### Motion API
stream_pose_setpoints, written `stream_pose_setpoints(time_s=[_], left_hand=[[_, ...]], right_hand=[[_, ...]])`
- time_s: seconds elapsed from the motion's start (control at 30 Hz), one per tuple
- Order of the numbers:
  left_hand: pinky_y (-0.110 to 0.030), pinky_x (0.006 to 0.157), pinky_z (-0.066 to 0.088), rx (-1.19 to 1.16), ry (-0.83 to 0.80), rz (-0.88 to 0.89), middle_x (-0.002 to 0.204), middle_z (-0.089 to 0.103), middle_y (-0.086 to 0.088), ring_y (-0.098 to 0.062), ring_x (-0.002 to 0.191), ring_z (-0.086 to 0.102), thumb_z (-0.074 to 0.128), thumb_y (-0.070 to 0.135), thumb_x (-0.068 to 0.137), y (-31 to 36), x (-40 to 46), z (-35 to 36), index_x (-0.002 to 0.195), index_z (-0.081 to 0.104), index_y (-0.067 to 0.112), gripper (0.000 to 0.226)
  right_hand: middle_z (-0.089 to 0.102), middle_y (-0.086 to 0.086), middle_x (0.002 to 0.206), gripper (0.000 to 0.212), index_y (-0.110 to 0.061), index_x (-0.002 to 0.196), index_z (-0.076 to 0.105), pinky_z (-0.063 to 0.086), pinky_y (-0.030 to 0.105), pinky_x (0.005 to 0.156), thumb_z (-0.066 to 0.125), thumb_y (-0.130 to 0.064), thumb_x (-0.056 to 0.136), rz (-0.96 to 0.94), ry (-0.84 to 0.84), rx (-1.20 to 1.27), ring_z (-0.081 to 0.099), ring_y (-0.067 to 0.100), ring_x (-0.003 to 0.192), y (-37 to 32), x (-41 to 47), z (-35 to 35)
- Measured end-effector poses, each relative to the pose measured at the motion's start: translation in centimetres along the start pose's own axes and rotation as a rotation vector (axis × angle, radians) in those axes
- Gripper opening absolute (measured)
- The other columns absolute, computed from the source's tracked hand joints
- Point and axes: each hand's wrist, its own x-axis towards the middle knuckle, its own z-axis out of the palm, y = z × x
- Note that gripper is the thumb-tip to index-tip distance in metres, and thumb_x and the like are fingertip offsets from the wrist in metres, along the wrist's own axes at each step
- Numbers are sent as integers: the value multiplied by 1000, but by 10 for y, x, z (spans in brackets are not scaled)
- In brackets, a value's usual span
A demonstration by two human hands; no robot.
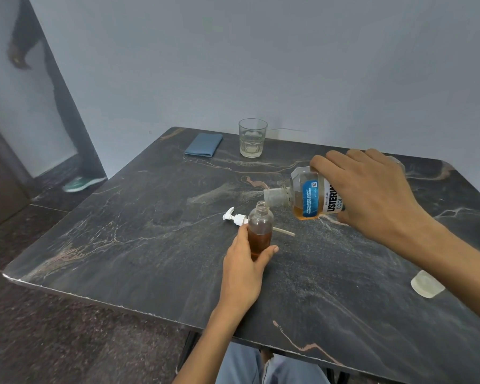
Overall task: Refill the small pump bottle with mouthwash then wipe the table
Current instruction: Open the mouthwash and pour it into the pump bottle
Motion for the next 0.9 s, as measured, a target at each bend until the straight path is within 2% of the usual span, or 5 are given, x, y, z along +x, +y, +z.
stream_pose_setpoints(time_s=[0.17,0.3,0.57,0.8,0.9], left_hand=[[-34,95,47,2,-9,-8,120,57,7,-10,109,54,65,36,83,-1,0,0,128,43,23,51],[-28,92,46,0,-5,-5,117,57,10,-6,104,53,66,37,83,-1,0,0,125,43,26,48],[-27,92,46,-3,-11,-6,117,56,11,-6,105,53,66,37,83,-1,1,0,125,43,26,49],[-21,84,43,-4,-8,-1,108,55,15,-4,99,53,67,35,84,-2,0,0,112,40,37,39],[-27,87,46,-8,-4,-1,110,58,12,-6,101,55,67,35,84,-2,0,0,115,42,34,39]], right_hand=[[59,2,91,77,-21,109,47,42,32,65,91,-24,47,-4,-10,-8,53,22,75,0,0,0],[60,3,88,78,-19,108,50,42,30,64,92,-23,43,2,3,2,54,22,72,0,0,0],[59,2,95,73,-21,112,47,40,31,67,88,-24,52,-5,-27,-7,52,21,78,-1,0,-1],[58,1,96,76,-21,113,45,38,30,68,89,-28,52,-12,-37,-23,53,22,80,0,0,-2],[59,2,98,76,-21,114,45,40,31,69,89,-28,52,-12,-36,-11,54,22,82,0,0,-2]])
